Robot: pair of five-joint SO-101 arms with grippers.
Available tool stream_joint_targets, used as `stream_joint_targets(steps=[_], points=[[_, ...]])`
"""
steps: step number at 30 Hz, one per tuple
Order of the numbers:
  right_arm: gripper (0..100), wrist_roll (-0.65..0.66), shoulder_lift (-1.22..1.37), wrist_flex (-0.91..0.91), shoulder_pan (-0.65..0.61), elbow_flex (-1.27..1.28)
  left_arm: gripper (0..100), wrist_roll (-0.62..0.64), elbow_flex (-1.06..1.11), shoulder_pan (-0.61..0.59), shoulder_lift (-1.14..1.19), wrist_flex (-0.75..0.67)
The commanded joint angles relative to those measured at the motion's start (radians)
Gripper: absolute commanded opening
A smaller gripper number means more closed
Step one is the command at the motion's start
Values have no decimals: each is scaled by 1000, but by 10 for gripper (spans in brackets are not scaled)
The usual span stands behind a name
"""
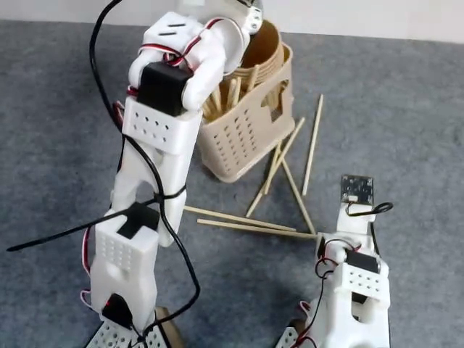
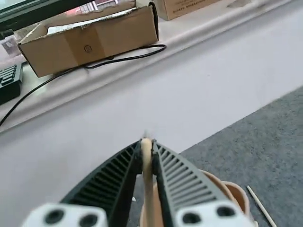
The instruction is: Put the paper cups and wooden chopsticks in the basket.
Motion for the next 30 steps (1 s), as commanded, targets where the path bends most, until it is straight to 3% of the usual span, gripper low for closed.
stream_joint_targets(steps=[1,30], points=[[101,-2,-5,-13,-10,-2,7,11,-48,-19,-85,15],[101,-2,-5,-13,-12,-2,7,-34,-50,-93,-147,233]])
